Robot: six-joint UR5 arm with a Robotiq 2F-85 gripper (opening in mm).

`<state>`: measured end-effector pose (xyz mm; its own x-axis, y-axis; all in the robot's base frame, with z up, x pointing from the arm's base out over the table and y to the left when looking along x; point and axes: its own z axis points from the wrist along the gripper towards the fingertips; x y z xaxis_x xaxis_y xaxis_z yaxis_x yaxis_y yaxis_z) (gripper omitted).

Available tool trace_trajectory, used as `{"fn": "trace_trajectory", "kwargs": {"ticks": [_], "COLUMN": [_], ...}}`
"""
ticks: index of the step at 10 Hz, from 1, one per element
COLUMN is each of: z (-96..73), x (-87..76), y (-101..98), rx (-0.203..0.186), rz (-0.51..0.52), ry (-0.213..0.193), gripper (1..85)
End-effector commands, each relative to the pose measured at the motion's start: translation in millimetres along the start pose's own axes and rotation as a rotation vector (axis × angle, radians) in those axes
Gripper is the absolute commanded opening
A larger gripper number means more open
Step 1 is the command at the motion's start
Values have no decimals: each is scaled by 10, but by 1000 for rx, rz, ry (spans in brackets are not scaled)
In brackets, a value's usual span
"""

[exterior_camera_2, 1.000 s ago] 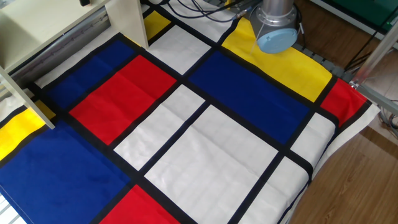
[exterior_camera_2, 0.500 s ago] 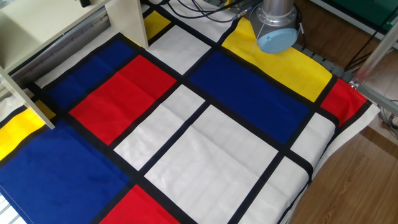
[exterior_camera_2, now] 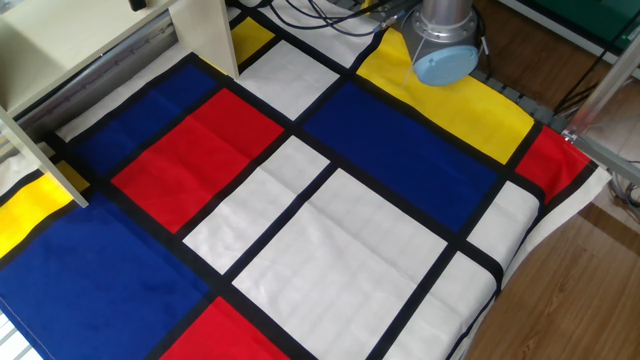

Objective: Take the object down from the shelf

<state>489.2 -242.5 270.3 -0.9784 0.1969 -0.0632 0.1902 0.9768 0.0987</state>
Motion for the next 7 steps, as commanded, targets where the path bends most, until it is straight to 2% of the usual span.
{"fn": "trace_trajectory", "kwargs": {"ticks": [1, 4, 7], "z": [-21, -23, 2], "x": [9, 19, 26], "y": [17, 51, 40], "rx": [-16, -30, -28], "rz": [-11, -1, 10], "ry": [-1, 0, -7], "gripper": [430, 437, 437]}}
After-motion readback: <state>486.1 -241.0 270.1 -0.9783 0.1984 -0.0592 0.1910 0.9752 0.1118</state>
